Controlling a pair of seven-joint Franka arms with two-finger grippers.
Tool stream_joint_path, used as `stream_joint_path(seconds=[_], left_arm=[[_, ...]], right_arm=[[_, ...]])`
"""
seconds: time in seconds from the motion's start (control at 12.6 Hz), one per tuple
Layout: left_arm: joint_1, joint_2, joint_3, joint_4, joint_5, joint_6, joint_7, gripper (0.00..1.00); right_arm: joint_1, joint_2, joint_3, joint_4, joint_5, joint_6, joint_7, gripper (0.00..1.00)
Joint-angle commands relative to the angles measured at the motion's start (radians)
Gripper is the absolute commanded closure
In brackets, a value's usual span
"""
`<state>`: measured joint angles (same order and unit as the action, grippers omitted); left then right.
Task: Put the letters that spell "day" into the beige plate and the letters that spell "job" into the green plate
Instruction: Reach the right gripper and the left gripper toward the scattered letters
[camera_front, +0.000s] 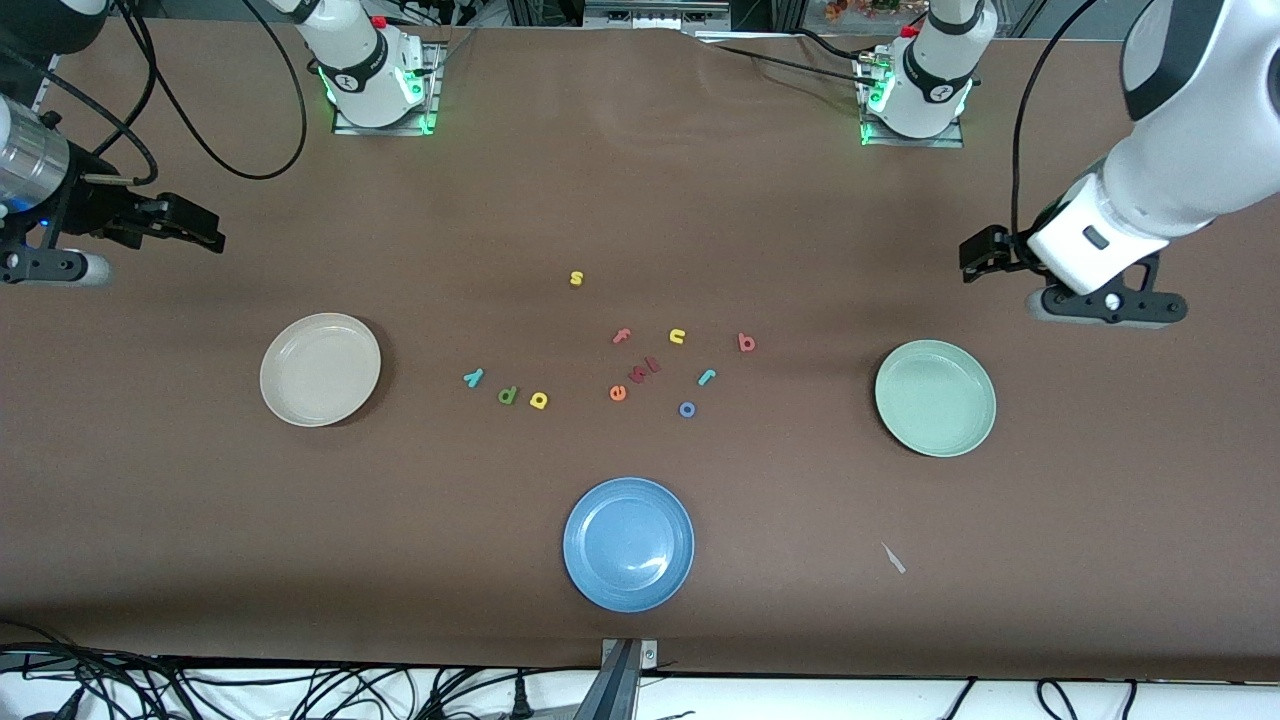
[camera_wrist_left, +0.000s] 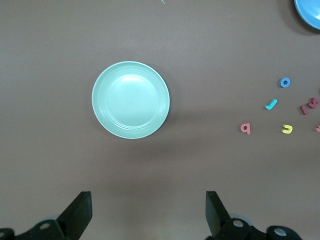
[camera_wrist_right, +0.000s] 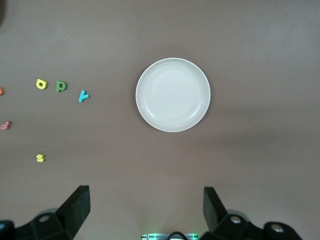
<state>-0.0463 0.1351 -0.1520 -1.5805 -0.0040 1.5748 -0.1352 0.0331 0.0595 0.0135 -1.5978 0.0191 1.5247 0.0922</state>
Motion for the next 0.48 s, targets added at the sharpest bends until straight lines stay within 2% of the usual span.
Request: stream_joint_path(seconds=[0.0, 0.16, 0.32, 0.4], left_arm=[[-0.042, 0.069, -0.001, 0.059, 0.015, -0.006, -0.014, 0.0], [-0.075, 0.107, -0.001, 0.076, 0.012, 0.028, -0.032, 0.0], [-0.107, 0.121, -0.001, 0.073, 0.015, 0.079, -0.122, 0.0], [-0.127, 0.141, -0.001, 0.074, 0.015, 0.082, -0.16, 0.0]], right_arm=[[0.008, 0.046, 0.003, 0.004, -0.007, 0.009, -0.006, 0.0], [0.013, 0.109, 0.003, 0.005, 0.005, 0.009, -0.003, 0.0], [0.066, 0.143, 0.003, 0.004, 0.004, 0.031, 0.006, 0.0], [0.1, 0.158, 0.003, -0.007, 0.001, 0.09, 0.044, 0.0]])
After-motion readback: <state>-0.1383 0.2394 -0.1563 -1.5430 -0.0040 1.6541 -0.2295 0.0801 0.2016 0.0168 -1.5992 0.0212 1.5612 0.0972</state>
